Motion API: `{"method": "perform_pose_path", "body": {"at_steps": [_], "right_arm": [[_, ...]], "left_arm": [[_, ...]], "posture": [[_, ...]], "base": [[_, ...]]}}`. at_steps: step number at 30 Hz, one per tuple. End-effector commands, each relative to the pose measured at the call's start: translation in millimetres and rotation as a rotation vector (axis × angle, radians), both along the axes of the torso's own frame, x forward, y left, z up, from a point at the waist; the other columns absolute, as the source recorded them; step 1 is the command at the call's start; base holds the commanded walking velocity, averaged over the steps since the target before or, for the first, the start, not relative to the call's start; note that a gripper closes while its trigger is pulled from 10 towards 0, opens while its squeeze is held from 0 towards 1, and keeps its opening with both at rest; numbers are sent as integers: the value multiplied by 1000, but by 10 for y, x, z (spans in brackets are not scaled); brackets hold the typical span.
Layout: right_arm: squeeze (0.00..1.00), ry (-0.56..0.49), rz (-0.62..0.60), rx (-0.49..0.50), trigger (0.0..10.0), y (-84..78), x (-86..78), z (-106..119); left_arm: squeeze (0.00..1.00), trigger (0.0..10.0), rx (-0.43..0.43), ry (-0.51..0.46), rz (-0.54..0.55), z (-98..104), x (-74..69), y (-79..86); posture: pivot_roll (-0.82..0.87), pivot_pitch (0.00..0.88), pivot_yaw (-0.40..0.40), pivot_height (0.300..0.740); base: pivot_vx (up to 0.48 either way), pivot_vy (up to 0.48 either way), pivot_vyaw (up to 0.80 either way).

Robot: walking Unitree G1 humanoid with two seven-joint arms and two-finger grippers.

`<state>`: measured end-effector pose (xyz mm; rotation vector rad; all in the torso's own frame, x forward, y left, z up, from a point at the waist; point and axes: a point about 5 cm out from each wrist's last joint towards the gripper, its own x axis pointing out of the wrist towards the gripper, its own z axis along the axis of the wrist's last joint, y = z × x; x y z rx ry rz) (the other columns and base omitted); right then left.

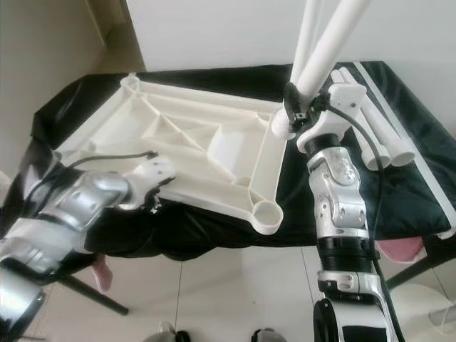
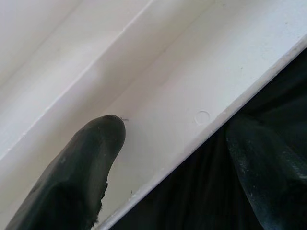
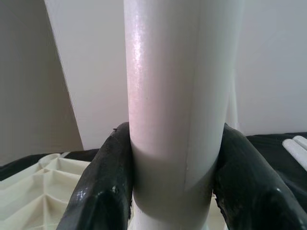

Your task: Building children table

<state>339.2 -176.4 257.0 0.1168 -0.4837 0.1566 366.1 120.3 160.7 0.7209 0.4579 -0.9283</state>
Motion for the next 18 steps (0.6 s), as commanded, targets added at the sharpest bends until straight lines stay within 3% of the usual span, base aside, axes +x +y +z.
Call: {"method": "perform_pose_path", "body": {"at_steps": [1, 11, 13, 15, 18], "right_arm": [[0, -7, 11, 1, 10000, 50, 1, -20], [0, 5, 0, -1, 10000, 24, -7, -45], [0, 18, -15, -10, 10000, -6, -31, -86], [0, 18, -15, -10, 10000, -6, -31, -86], [0, 30, -40, -23, 10000, -21, -95, -164]], "left_arm": [[0, 10000, -17, -341, 251, 326, 243, 72], [0, 10000, -92, -312, 212, 335, 241, -98], [0, 10000, -194, -236, 111, 325, 134, -195], [0, 10000, -194, -236, 111, 325, 134, -195], [0, 10000, -384, -153, 36, 315, -16, -281]], "posture": [[-21, 106, 31, 740], [-42, 108, 37, 740], [-44, 109, 38, 740], [-44, 109, 38, 740], [-45, 109, 35, 740]], "base": [[0, 0, 0], [0, 0, 0], [0, 0, 0], [0, 0, 0], [0, 0, 0]]}}
